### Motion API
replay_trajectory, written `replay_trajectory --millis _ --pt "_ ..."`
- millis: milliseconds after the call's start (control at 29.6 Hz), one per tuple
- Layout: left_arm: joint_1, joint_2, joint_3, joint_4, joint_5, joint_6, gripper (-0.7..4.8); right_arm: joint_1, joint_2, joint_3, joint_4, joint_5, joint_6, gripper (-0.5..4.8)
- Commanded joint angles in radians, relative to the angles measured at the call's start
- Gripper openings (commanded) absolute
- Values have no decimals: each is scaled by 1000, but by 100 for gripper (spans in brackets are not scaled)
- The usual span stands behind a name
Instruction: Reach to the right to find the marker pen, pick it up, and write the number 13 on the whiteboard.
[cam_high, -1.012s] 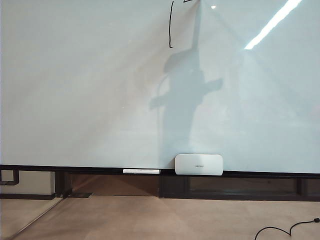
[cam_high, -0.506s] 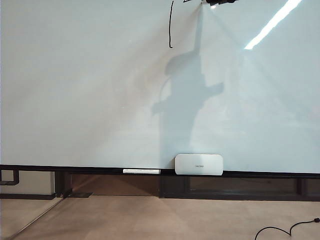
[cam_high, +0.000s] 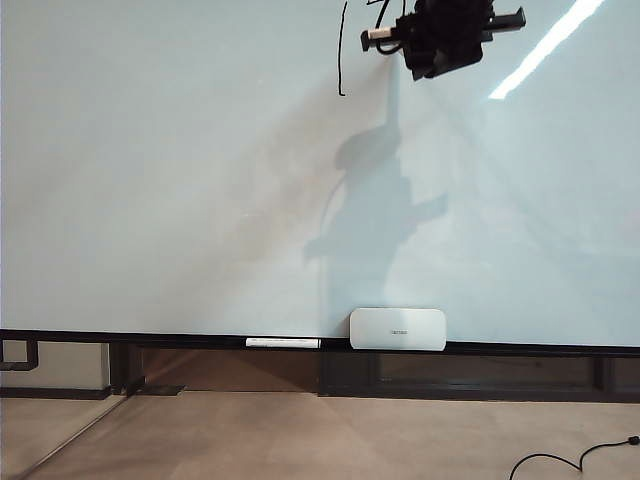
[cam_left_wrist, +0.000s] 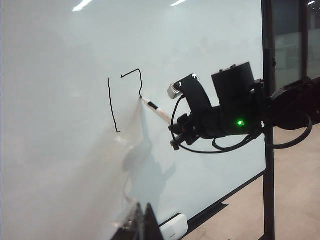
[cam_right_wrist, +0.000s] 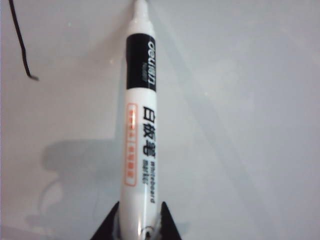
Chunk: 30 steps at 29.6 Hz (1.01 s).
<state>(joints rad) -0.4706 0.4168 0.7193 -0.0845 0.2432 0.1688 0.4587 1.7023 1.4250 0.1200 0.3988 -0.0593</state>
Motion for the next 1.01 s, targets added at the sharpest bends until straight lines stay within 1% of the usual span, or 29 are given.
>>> replay_trajectory --millis 34,202,304,438,573,944,1012 --pt "0 0 5 19 4 10 -6 -7 6 -2 -34 26 14 -2" --pt "0 0 5 19 5 16 -6 -7 6 -5 -61 26 15 -2" --pt "0 0 5 19 4 19 -6 -7 6 -39 -64 27 31 -2" --pt "0 0 5 19 4 19 -6 -7 6 -82 -48 27 44 -2" --pt "0 0 5 19 4 19 -6 -7 6 -82 -33 24 44 -2" --pt "0 1 5 19 5 19 -6 -7 6 -82 5 -79 40 -2" --pt "0 1 5 19 4 18 -6 -7 6 -82 6 -111 40 -2"
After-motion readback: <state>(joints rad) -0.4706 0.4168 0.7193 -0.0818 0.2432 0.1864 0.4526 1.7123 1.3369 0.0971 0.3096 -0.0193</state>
